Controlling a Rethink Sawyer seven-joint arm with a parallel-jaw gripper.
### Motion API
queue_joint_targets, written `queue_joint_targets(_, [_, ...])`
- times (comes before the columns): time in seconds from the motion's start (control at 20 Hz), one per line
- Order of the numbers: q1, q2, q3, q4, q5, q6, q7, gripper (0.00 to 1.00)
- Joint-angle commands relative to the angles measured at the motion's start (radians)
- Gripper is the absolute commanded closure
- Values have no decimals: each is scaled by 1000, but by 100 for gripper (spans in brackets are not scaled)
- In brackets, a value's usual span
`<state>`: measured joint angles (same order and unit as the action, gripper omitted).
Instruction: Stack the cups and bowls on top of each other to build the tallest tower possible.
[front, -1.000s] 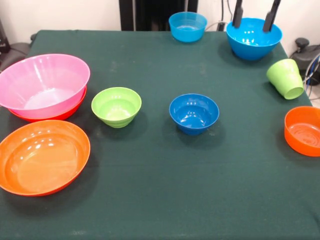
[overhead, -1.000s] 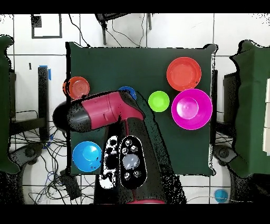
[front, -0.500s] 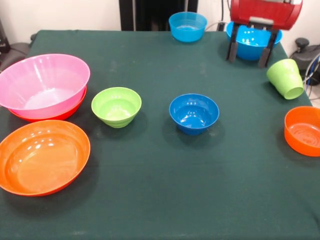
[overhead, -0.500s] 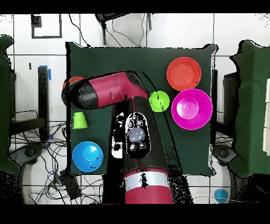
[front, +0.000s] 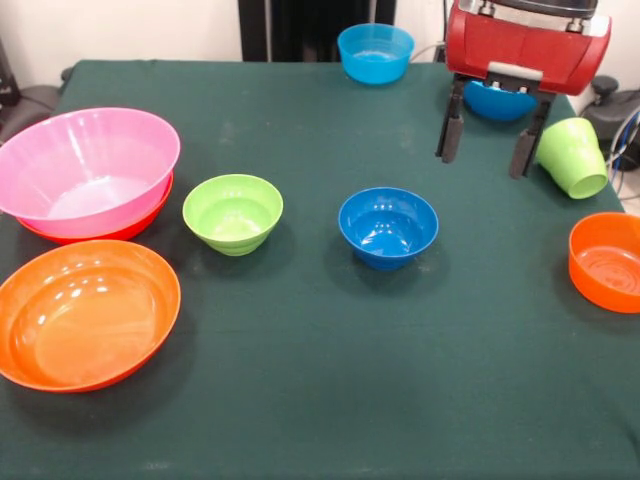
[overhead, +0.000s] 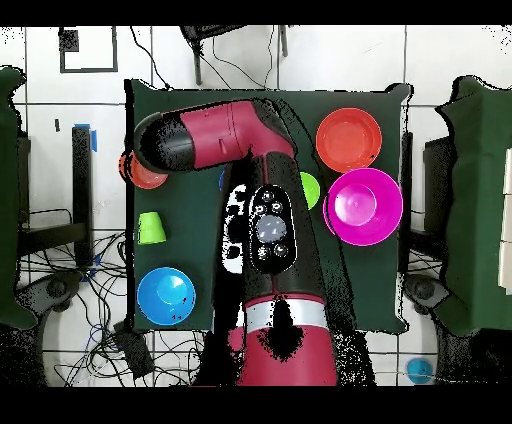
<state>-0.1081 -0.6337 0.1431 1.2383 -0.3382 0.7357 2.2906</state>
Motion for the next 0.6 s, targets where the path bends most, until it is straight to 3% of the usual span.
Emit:
queue_joint_targets(0.05, [6,48,22,-68,-41,112,-88,0])
queue_joint_targets(0.35, [7,17,15,1,-30,54,-56,0])
queue_joint_targets(0.45, [-1,-34,20,80,-15,40,-70,0])
queue_joint_targets(0.6, [-11,-174,25,277,21,39,-101,0])
